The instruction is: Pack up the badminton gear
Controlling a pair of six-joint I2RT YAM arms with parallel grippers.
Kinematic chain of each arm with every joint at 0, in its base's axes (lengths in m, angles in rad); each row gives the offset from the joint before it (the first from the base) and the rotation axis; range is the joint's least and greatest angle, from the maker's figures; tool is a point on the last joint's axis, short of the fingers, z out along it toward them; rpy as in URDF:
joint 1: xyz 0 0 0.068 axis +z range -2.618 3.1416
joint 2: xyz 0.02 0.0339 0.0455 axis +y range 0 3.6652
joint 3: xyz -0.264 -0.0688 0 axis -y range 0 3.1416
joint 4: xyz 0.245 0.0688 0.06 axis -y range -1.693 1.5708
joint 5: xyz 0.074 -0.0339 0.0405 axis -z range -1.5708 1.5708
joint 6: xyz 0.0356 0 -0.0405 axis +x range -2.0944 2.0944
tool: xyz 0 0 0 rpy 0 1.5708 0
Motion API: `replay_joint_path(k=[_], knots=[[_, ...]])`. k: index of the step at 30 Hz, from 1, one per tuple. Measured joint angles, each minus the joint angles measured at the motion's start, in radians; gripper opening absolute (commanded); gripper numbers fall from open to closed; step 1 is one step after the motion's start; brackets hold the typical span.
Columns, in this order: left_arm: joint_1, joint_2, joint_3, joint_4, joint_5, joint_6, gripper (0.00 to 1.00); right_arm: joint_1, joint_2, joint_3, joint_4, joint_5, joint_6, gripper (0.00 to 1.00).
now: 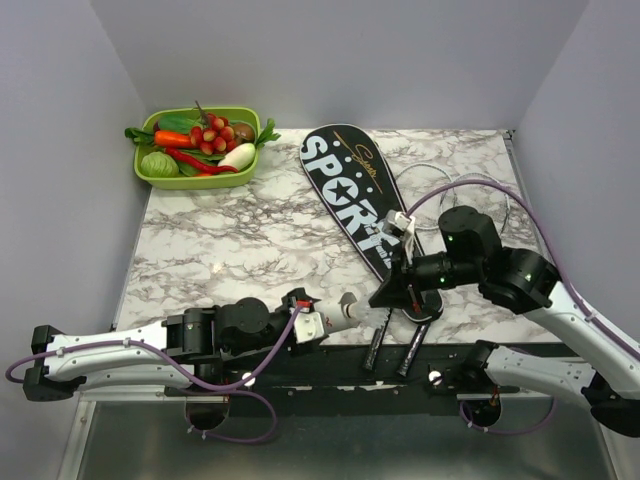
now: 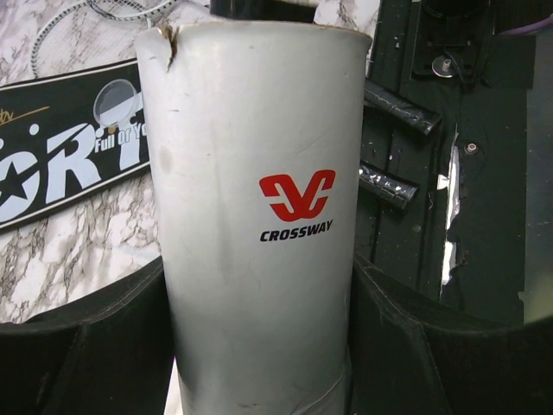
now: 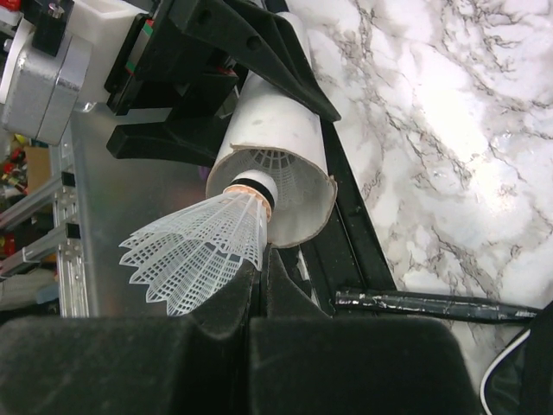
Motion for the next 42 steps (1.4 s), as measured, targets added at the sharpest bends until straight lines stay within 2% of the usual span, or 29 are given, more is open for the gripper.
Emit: replay_joint_path(k=[11,27,28,33,34,37,42], knots=[[0.000,-0.043,0.000,0.004,0.009,-0.002,0.00,0.104,0.111,-0.018,0.098,0.081,0.035,0.01],[0.006,-0.053,-0.001,-0.008,-0.034,-0.008,0.00,0.274,0.237,-0.047,0.259,0.330,0.172,0.01],[0.007,-0.053,-0.001,-0.013,-0.039,-0.007,0.00,0.282,0.243,-0.047,0.262,0.341,0.177,0.08],[0.008,-0.052,-0.002,-0.025,-0.049,-0.008,0.00,0.292,0.250,-0.049,0.265,0.376,0.198,0.27],[0.008,-0.052,-0.003,-0.025,-0.049,-0.008,0.00,0.293,0.245,-0.051,0.266,0.384,0.200,0.36],[0.007,-0.051,-0.003,-0.024,-0.043,-0.007,0.00,0.299,0.214,-0.055,0.264,0.407,0.206,0.44],[0.006,-0.051,-0.003,-0.003,-0.034,-0.006,0.00,0.298,0.143,-0.051,0.255,0.452,0.207,0.52]])
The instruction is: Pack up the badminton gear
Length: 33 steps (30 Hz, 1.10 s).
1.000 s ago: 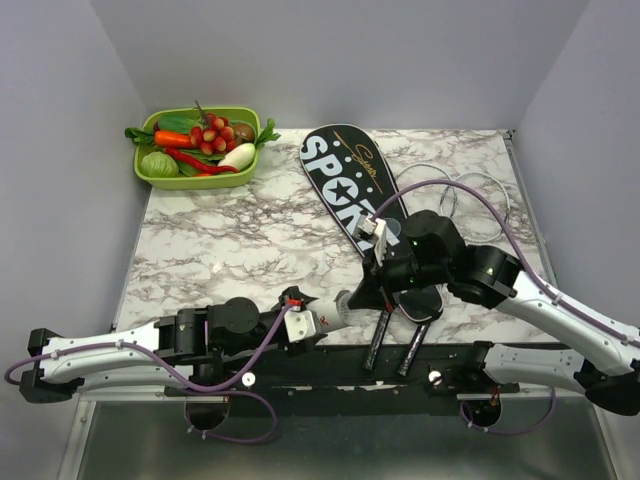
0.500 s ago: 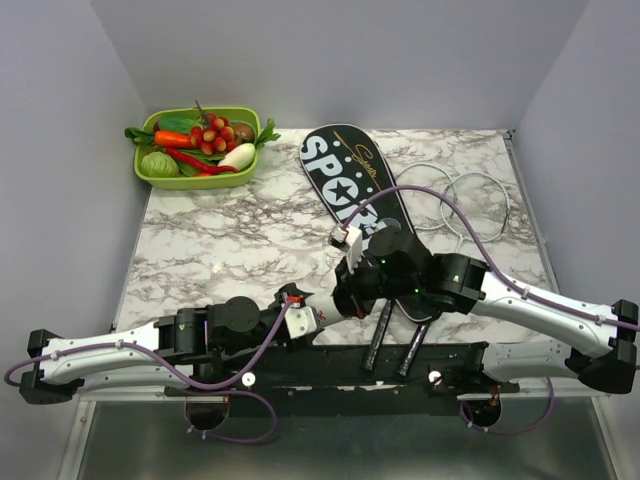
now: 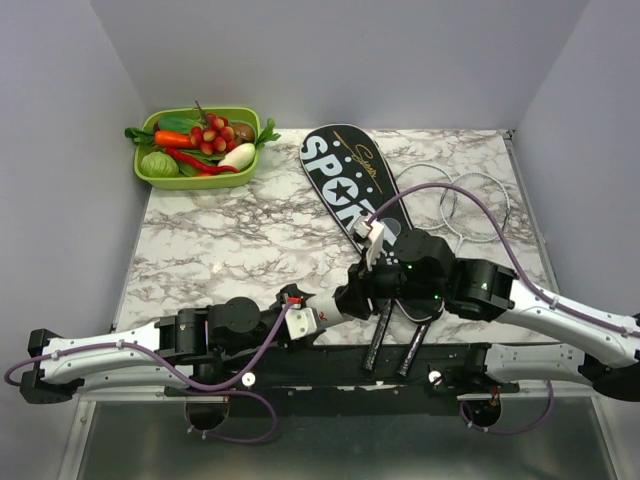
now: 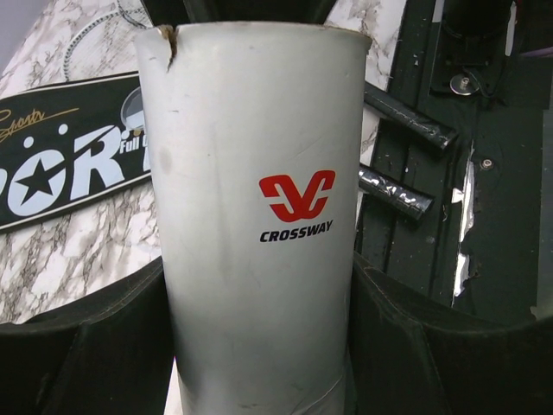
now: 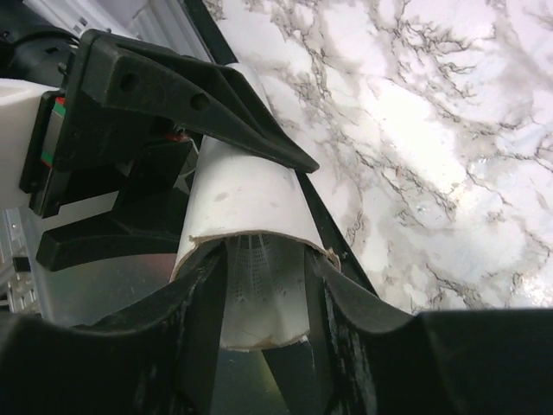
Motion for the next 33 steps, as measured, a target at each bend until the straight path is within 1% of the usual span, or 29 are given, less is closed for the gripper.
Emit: replay_joint_path(k=[1,4,10,13,16,20,24,27,33], knots=[[0.000,0.000,0.000,0.002,0.002,0.000,0.00,0.000,-0.013,0.003,-0.007,0.013,0.000,0.55],[-0.002,0.003,0.000,0.006,0.006,-0.001,0.00,0.000,-0.049,0.019,-0.041,0.050,0.002,0.61],[-0.006,0.009,0.000,0.008,0.018,-0.001,0.00,0.000,-0.111,0.106,-0.133,0.193,0.000,0.68],[-0.006,0.009,0.000,0.008,0.021,-0.001,0.00,-0.004,-0.124,0.154,-0.174,0.290,-0.002,0.69],[-0.006,0.009,0.000,0.008,0.022,-0.001,0.00,-0.034,-0.106,0.185,-0.196,0.368,-0.005,0.69],[-0.006,0.009,0.000,0.008,0.023,-0.002,0.00,-0.122,-0.029,0.195,-0.208,0.434,-0.017,0.68],[-0.006,0.010,0.000,0.008,0.024,-0.003,0.00,-0.272,0.093,0.173,-0.189,0.437,-0.046,0.68],[-0.006,0.010,0.000,0.008,0.024,-0.005,0.00,-0.359,0.182,0.151,-0.180,0.436,-0.064,0.68],[-0.006,0.009,0.000,0.008,0.024,-0.008,0.00,-0.475,0.387,0.184,-0.143,0.434,-0.089,0.67]])
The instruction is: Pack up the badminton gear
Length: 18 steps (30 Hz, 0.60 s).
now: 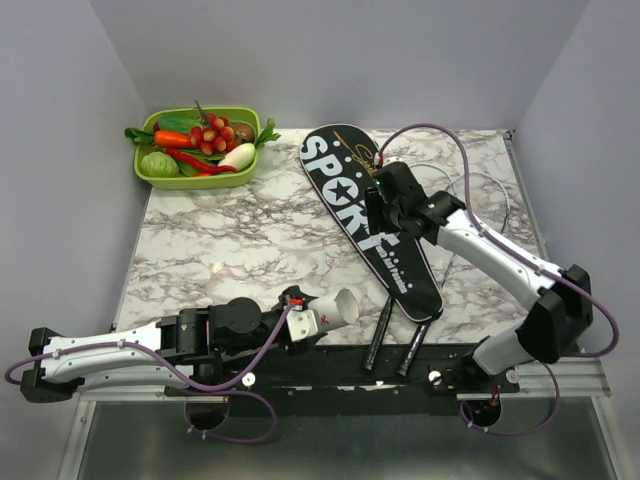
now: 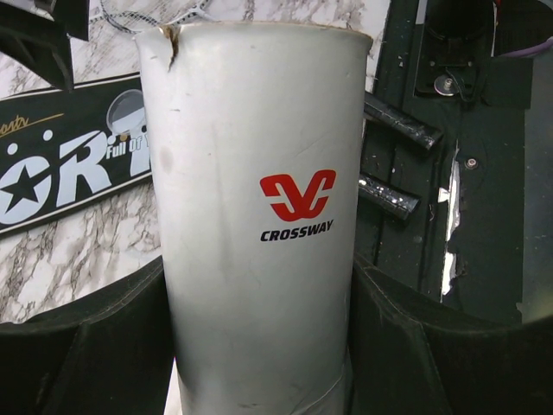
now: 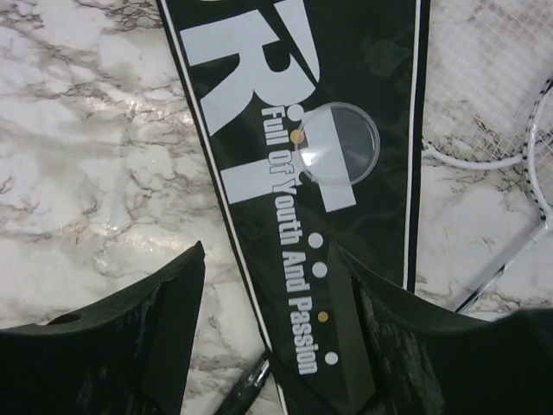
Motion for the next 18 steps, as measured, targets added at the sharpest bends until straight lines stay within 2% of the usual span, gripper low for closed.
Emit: replay_joint_path(k=[9,18], knots=[[0.000,-0.014,0.001,0.000,-0.001,-0.008,0.00,-0.071,0.293,0.134,0.028,0.000,-0.018,0.64],[0.000,-0.022,0.005,0.000,-0.001,-0.017,0.00,-0.108,0.483,0.214,0.033,0.001,-0.021,0.57]])
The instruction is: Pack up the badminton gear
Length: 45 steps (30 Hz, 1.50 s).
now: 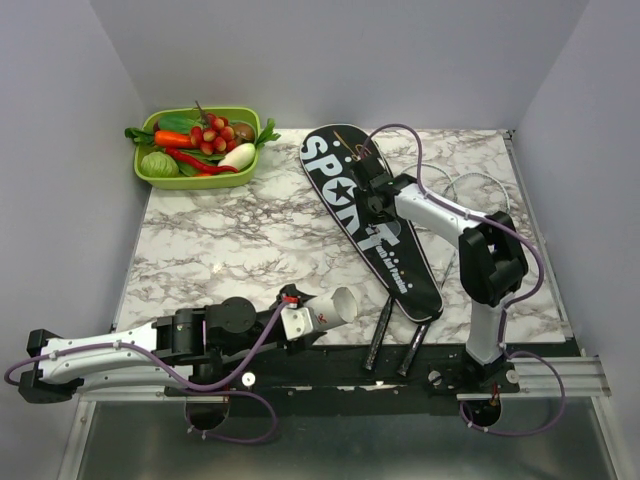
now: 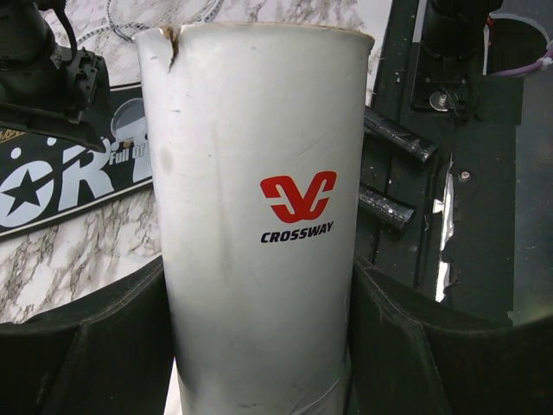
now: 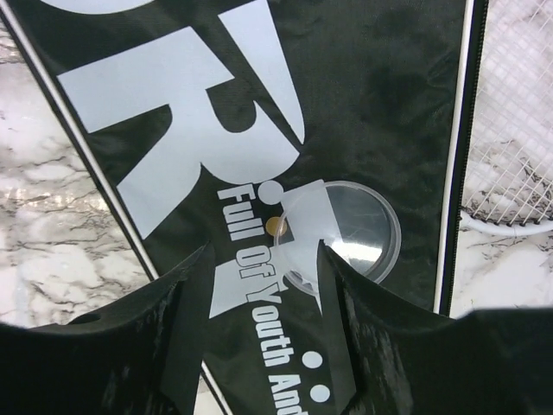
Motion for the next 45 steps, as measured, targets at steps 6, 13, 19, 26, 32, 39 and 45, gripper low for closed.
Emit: replay_joint_path(k=[6,13,19,26,32,39,45], knots=[[0.000,-0.016,0.000,-0.001,0.000,-0.002,0.00,-0.010,0.031,0.001,-0.001,0.005,0.000,0.52],[0.000,-0.018,0.000,-0.001,0.000,-0.002,0.00,-0.015,0.051,0.001,-0.001,0.006,0.001,0.43],[0.000,-0.015,0.000,-0.001,0.000,-0.002,0.00,-0.015,0.069,0.001,-0.001,0.006,0.004,0.39],[0.000,-0.014,0.000,-0.001,0.000,-0.002,0.00,-0.015,0.080,0.001,-0.001,0.006,0.004,0.28],[0.000,-0.005,0.001,0.000,0.001,-0.002,0.00,-0.015,0.089,0.001,-0.001,0.007,0.004,0.20],[0.000,0.000,0.002,0.000,0.001,-0.002,0.00,-0.015,0.094,0.000,-0.001,0.007,0.004,0.06],[0.000,0.006,0.002,0.000,0.001,-0.002,0.00,-0.015,0.094,0.000,-0.001,0.008,0.004,0.01]])
